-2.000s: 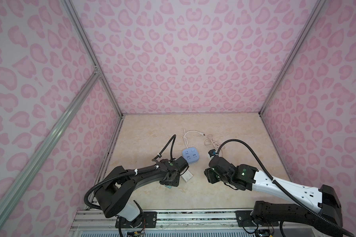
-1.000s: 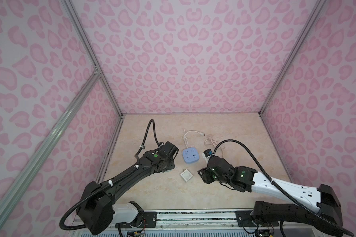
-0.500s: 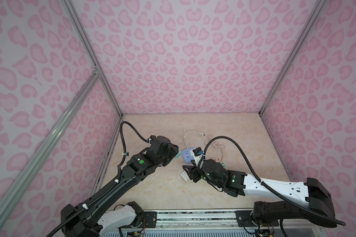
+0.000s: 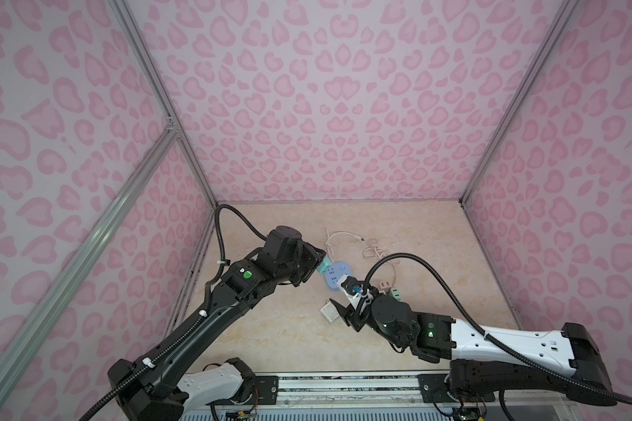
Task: Insert plugs into power strip
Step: Pick up the plug from the bottom-center of the table, then insert the plug into the socket.
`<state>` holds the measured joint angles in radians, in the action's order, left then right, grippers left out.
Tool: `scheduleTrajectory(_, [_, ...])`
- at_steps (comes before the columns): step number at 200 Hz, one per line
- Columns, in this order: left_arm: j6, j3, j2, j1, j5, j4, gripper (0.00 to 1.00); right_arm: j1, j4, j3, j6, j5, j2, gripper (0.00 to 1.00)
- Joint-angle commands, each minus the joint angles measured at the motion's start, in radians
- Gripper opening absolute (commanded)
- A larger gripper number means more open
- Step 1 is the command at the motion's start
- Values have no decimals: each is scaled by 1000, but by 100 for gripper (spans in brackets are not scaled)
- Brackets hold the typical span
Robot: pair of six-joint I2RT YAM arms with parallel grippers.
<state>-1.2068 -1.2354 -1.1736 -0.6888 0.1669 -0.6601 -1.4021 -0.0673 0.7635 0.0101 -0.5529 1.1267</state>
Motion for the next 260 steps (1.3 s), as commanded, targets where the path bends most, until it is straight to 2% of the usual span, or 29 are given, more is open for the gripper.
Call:
scheduleTrajectory(1, [76, -35, -13, 8, 67, -165, 2, -95, -61, -47, 306, -320, 1, 68])
scheduleTrajectory(29, [86, -6, -6, 6, 116, -192, 2, -207, -255, -99, 494, -460, 46, 67])
scheduleTrajectory(51, [93, -2, -8, 8, 121, -206, 2, -270, -534, -151, 684, -517, 101, 67])
scheduleTrajectory(71, [74, 7, 0, 4, 135, -193, 2, -273, -632, -147, 704, -527, 140, 66])
scheduleTrajectory(81, [69, 4, 4, 1, 126, -203, 2, -272, -640, -140, 691, -505, 141, 66])
scheduleTrajectory(105, [49, 13, 9, -4, 117, -223, 2, -233, -493, -96, 515, -391, 92, 65])
scheduleTrajectory(125, [41, 21, 14, -6, 116, -233, 2, -178, -427, -84, 419, -289, 55, 65])
scheduleTrajectory(174, [45, 25, 25, -5, 105, -257, 2, -139, -331, -35, 403, -223, 48, 65])
scheduleTrajectory(260, [31, 26, 18, -3, 163, -212, 2, -125, -358, 0, 417, -206, 156, 65])
